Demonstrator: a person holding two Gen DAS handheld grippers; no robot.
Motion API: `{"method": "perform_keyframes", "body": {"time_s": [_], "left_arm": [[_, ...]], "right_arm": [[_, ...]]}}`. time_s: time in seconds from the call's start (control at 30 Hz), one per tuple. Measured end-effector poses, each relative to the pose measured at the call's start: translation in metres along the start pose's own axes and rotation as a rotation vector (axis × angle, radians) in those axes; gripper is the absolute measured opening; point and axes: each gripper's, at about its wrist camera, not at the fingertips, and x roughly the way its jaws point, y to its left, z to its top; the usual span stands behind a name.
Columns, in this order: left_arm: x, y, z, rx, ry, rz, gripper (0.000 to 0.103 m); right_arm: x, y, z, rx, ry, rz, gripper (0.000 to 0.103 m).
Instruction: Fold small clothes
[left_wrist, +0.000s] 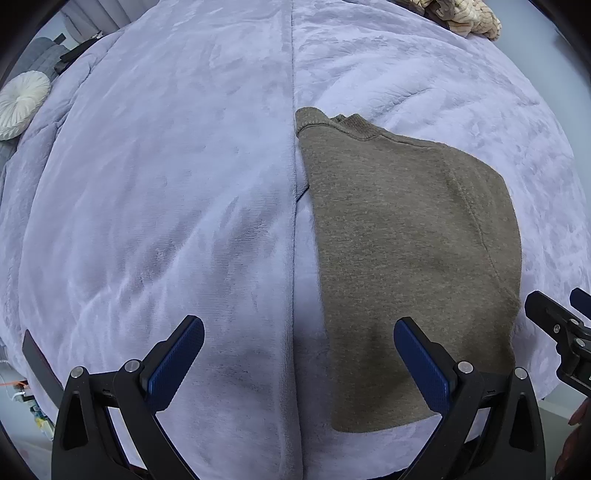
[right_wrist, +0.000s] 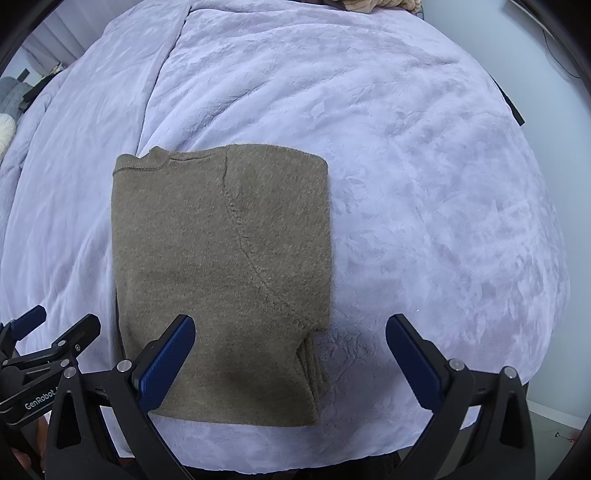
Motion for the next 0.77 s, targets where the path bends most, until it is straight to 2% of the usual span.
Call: {"method": "perform_keyframes", "body": {"time_s": [0.23,0.6,0.77], "left_arm": [[0.0014,0.0022,-0.0009,-0.007,0.004,0.003,0.103],[-0.0005,0.0026,0.0006,-0.004,-0.03,0.014,0.103],[0.0022,0.0018,0.0017,0.0,-0.015,0.004,0.103]], "right_arm": [[0.0017,0.0038,-0.0018,-0.009,0.006,-0.001,0.103],[0.0051,0.0064,-0.0009,-0.013,0.013,-0.003,0.103],[0.0066,0.0068,0.0008,-0.014,0.017,-0.003,0.103]]}}
